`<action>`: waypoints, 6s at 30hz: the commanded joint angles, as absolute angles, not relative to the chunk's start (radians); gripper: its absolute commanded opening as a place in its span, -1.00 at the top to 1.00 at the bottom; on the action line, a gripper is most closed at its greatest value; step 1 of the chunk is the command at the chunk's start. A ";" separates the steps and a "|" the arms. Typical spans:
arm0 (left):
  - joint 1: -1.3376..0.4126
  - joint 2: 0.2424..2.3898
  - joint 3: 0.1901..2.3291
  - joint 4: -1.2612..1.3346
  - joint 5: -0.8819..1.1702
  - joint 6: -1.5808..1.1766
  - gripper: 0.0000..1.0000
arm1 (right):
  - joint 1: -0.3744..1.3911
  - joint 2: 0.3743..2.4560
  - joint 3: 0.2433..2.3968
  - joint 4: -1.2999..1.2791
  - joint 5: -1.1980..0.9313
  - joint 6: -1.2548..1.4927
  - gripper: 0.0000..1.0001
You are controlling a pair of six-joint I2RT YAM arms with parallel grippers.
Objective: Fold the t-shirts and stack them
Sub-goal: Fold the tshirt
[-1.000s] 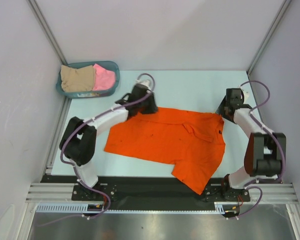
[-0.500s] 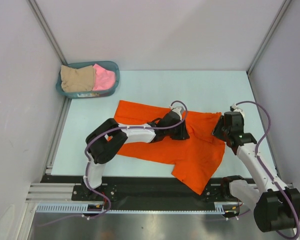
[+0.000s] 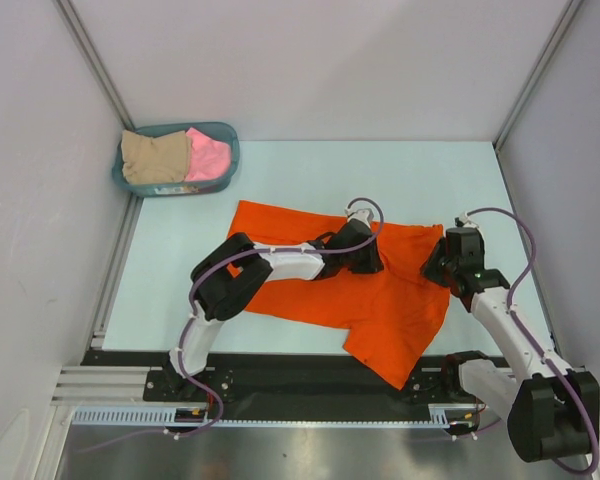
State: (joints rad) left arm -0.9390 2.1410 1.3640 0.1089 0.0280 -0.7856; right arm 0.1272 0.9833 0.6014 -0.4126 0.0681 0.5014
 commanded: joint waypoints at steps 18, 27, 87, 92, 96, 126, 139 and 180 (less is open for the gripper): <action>-0.900 2.207 1.462 0.084 0.052 -0.804 0.49 | 0.104 1.091 0.542 -0.325 0.072 0.509 0.24; -0.897 2.180 1.474 0.031 0.035 -0.772 0.99 | 0.083 1.158 0.532 -0.290 0.041 0.523 0.23; -0.894 2.141 1.540 -0.091 0.137 -0.727 0.99 | 0.020 1.322 0.614 -0.190 -0.041 0.495 0.72; -0.894 2.141 1.539 -0.094 0.138 -0.724 0.99 | 0.021 1.289 0.621 -0.238 -0.014 0.488 1.00; -0.893 2.128 1.539 -0.118 0.133 -0.716 0.99 | 0.021 1.220 0.629 -0.310 -0.029 0.500 1.00; -0.821 2.049 1.437 -0.218 0.307 -0.667 0.99 | 0.167 0.954 0.548 -0.535 -0.002 0.666 1.00; -0.819 2.031 1.390 -0.189 0.374 -0.667 0.64 | 0.172 1.000 0.529 -0.489 0.063 0.652 1.00; -0.166 1.868 1.431 -0.310 0.316 -0.489 -0.37 | -0.110 1.813 1.051 -0.055 0.060 0.357 1.00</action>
State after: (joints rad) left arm -0.1791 1.8568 1.4212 -0.3424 0.3141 -0.4644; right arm -0.1123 1.7721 0.9859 -0.0780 0.0540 0.3649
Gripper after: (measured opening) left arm 0.685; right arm 0.019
